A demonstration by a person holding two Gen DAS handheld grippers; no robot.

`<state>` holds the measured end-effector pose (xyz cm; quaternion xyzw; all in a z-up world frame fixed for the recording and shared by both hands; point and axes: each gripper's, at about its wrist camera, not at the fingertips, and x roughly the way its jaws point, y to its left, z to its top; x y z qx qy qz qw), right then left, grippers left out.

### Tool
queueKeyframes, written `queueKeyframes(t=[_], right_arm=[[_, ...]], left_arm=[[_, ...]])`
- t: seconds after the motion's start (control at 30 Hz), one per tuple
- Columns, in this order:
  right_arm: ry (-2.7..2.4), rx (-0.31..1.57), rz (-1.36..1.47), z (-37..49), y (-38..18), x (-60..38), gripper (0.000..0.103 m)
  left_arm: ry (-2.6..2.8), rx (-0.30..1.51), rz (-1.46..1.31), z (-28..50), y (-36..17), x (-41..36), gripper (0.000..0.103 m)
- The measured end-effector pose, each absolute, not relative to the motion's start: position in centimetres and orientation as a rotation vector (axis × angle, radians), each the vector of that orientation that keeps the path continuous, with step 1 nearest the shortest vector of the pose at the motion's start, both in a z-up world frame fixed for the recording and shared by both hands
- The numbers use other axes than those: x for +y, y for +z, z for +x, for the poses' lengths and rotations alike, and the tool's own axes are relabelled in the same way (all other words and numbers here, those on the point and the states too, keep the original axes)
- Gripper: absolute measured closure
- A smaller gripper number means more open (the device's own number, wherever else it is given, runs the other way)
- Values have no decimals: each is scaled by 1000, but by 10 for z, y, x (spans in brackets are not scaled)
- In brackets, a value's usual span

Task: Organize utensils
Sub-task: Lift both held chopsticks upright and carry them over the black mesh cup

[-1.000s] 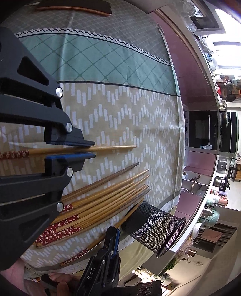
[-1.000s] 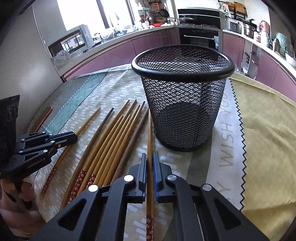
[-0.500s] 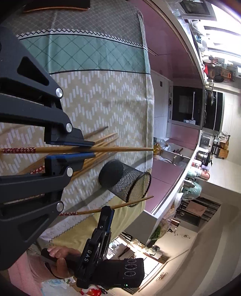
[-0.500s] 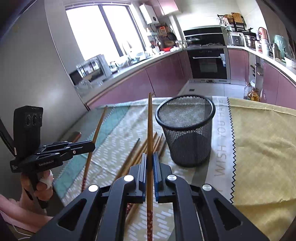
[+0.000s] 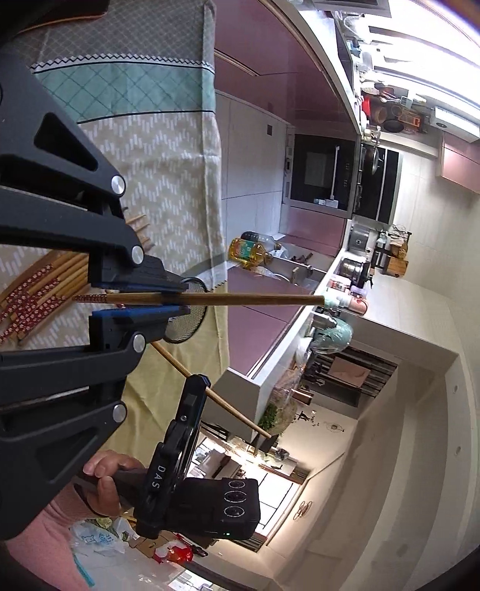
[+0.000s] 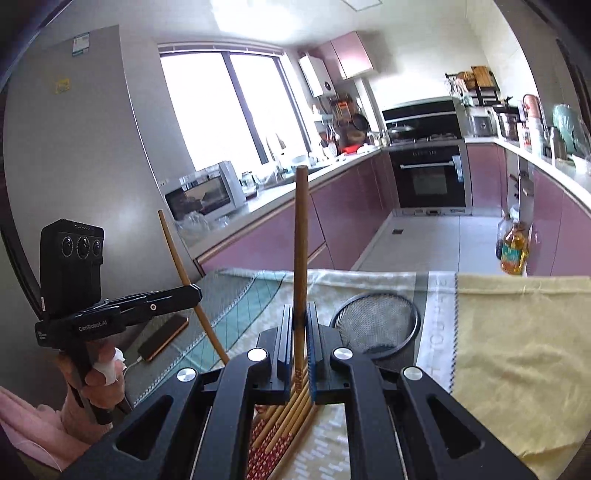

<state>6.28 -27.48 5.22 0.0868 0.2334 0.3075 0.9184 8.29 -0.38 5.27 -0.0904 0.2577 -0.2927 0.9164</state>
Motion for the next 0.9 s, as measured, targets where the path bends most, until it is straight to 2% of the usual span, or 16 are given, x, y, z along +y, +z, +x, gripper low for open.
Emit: queueKeyframes(t=[0.3, 0.47, 0.9], right_arm=[[573, 380, 165, 87, 99, -294, 97], [535, 364, 175, 104, 103, -304, 97], [539, 659, 119, 155, 38, -280, 97]], left_arm=[[-616, 430, -194, 119, 100, -34, 96], [-597, 425, -189, 140, 108, -50, 96], [-589, 653, -74, 186, 39, -95, 96]])
